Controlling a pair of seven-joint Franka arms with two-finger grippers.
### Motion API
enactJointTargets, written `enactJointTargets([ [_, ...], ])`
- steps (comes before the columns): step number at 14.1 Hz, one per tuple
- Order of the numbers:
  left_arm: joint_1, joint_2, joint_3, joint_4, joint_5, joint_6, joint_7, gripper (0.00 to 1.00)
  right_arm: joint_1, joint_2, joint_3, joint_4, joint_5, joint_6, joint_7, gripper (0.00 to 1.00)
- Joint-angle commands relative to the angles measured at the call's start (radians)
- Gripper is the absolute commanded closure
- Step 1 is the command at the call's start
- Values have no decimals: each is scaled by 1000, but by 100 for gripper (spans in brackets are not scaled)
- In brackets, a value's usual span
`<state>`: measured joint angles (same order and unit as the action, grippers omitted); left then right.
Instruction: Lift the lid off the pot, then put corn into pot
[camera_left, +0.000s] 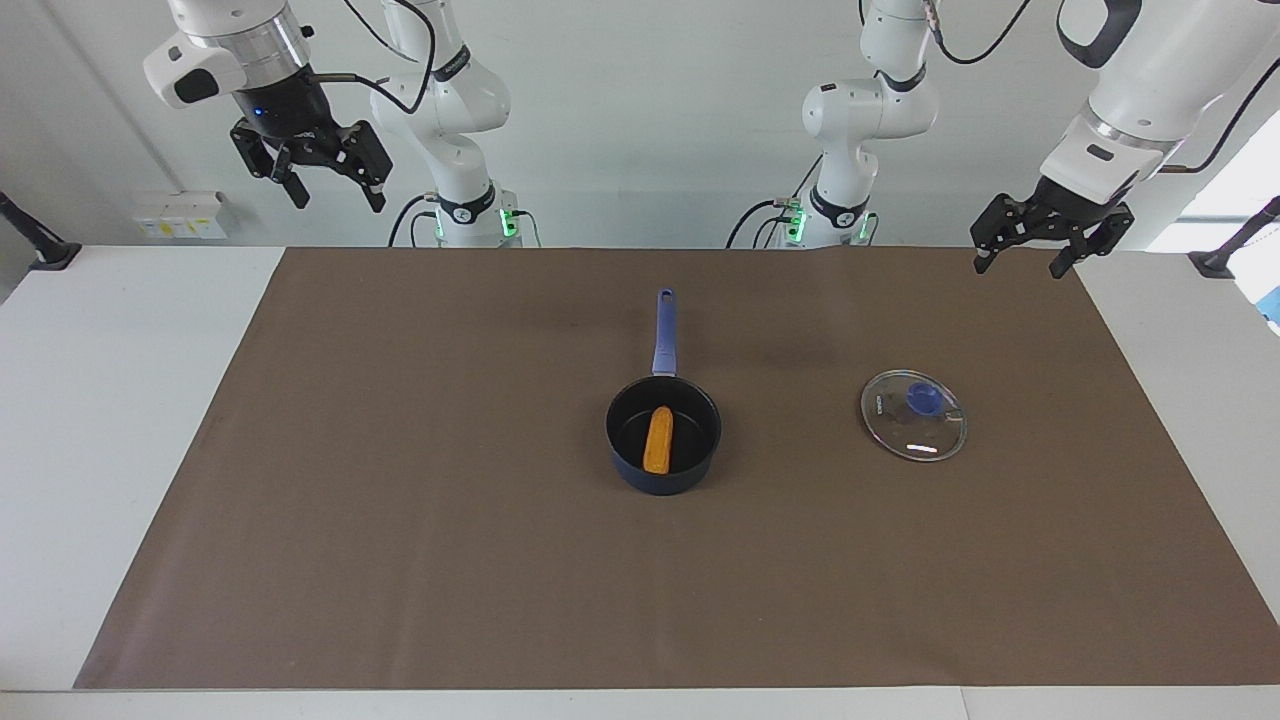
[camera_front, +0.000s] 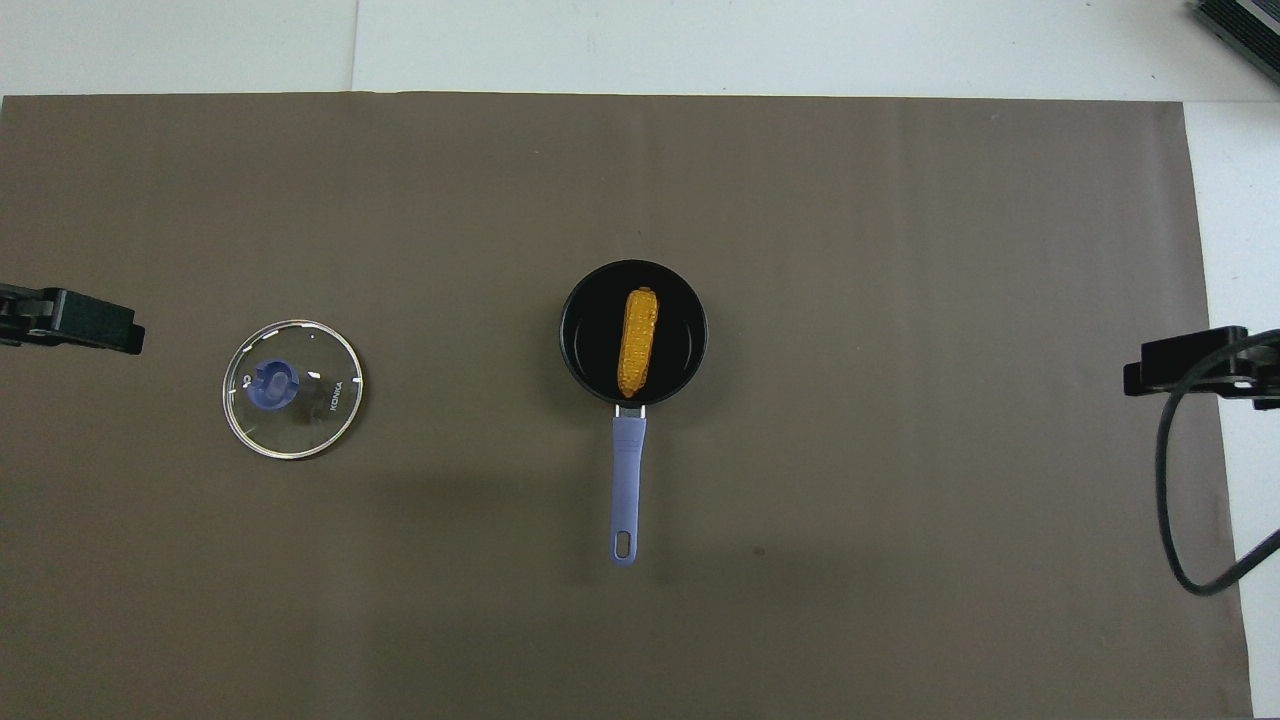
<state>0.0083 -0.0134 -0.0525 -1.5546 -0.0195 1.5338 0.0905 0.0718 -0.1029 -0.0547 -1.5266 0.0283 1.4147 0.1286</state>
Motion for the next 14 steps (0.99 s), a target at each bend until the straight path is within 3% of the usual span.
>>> enactJointTargets([
  [1, 7, -13, -1, -10, 0, -4, 2, 0, -15, -31, 4, -41, -28, 30, -53, 0],
  [14, 7, -14, -3, -12, 0, -9, 3, 0, -17, -29, 3, -38, -38, 20, -47, 0],
])
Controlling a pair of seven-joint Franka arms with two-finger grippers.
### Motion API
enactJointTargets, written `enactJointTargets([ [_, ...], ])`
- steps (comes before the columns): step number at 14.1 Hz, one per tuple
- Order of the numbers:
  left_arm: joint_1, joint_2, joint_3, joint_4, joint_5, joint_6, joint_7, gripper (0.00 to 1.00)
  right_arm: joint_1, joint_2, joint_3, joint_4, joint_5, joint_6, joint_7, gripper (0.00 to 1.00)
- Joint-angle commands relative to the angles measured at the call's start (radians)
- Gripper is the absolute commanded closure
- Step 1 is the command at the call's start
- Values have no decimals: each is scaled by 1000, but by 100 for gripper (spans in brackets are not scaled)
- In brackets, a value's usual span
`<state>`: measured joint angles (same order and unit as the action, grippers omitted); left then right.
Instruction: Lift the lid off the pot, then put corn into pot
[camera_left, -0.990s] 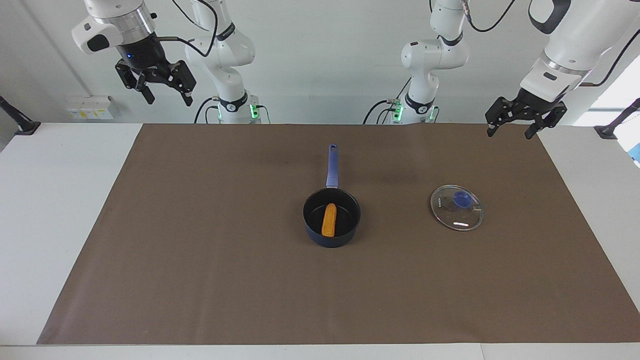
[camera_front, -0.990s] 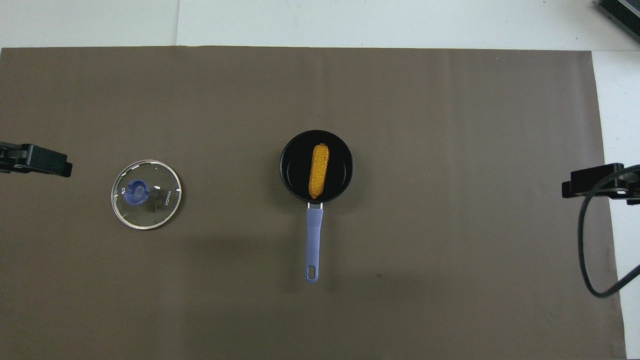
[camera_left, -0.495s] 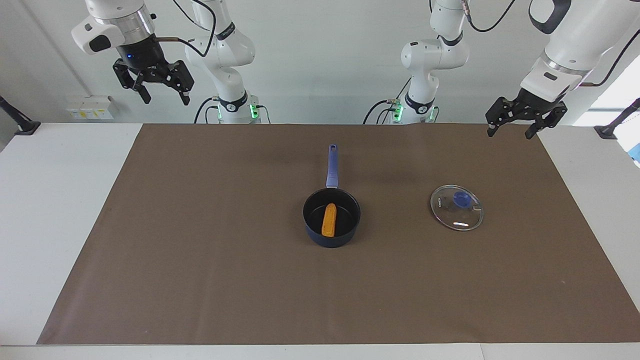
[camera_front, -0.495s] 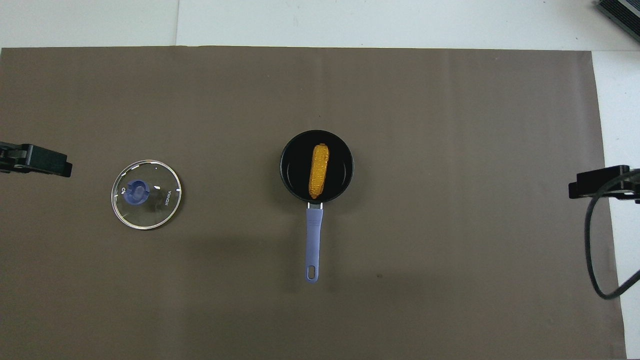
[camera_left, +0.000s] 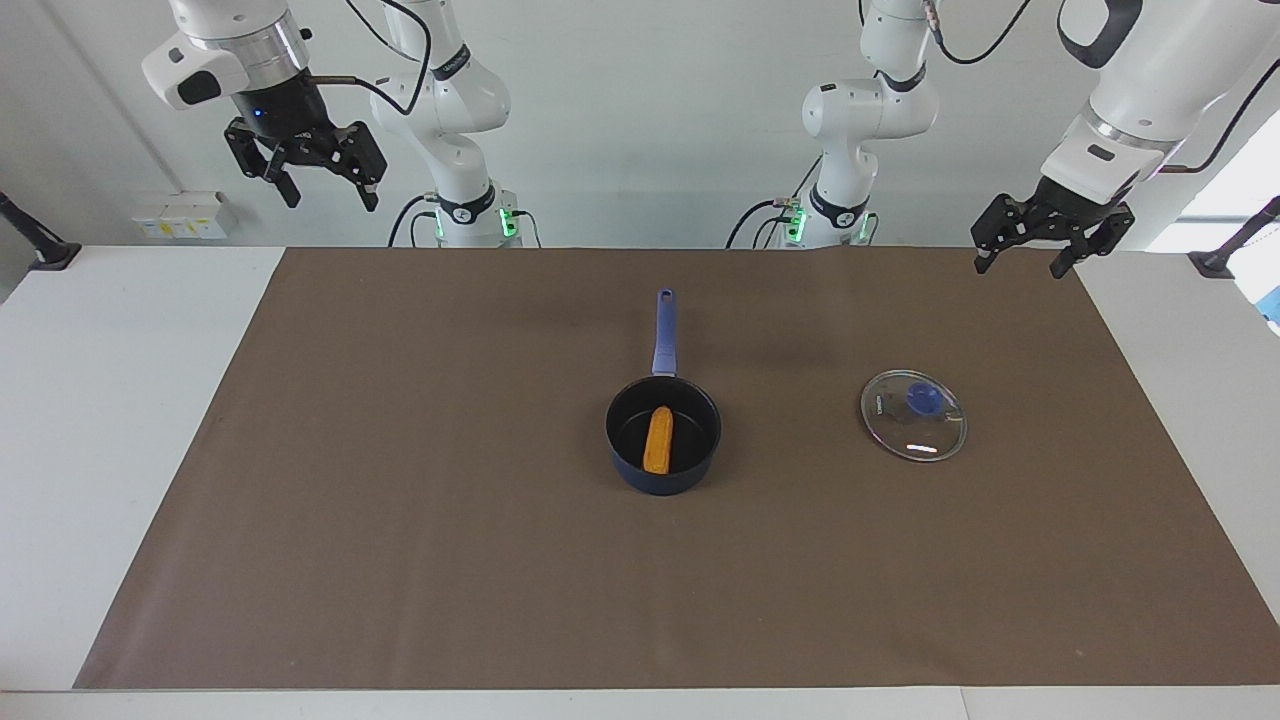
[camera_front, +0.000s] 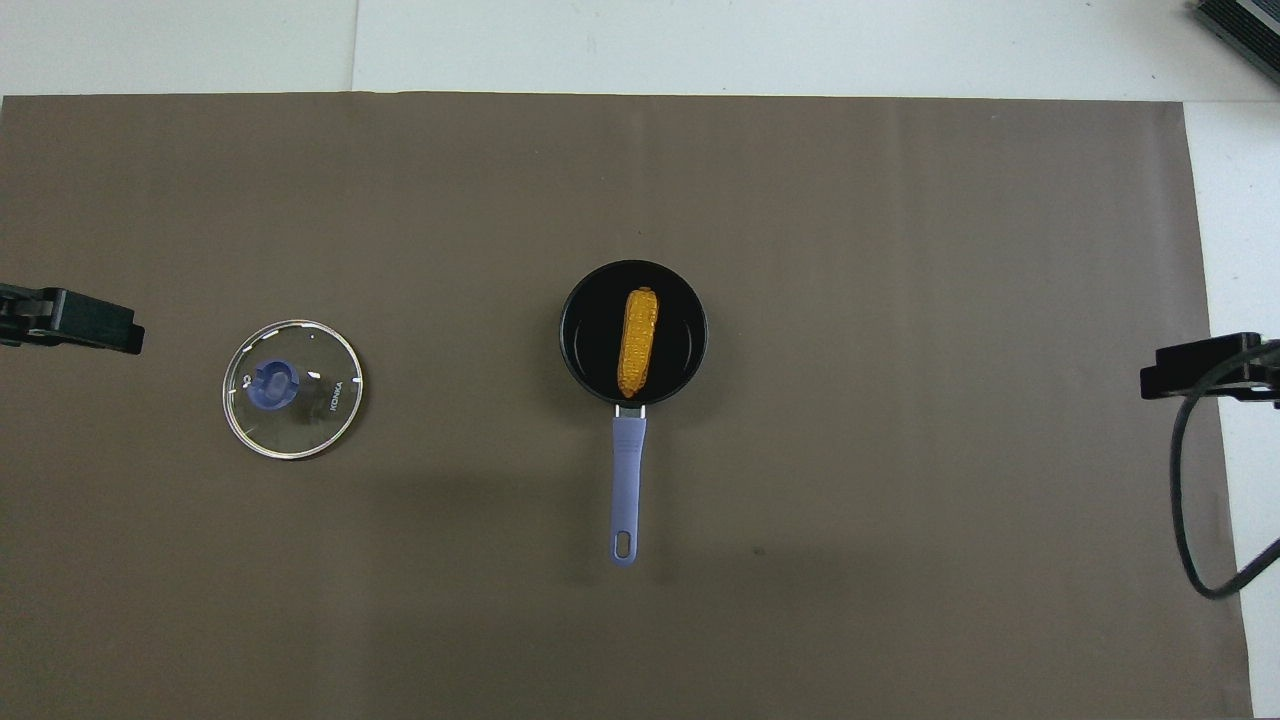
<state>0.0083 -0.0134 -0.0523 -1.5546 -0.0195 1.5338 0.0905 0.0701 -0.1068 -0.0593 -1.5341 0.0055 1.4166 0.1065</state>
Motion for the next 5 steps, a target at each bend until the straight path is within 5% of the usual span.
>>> enactJointTargets([
  [1, 2, -14, -3, -10, 0, -7, 2, 0, -16, -22, 3, -26, -4, 7, -28, 0],
  [5, -2, -13, -3, -10, 0, -6, 3, 0, -16, -16, 3, -17, 1, 8, -27, 0],
])
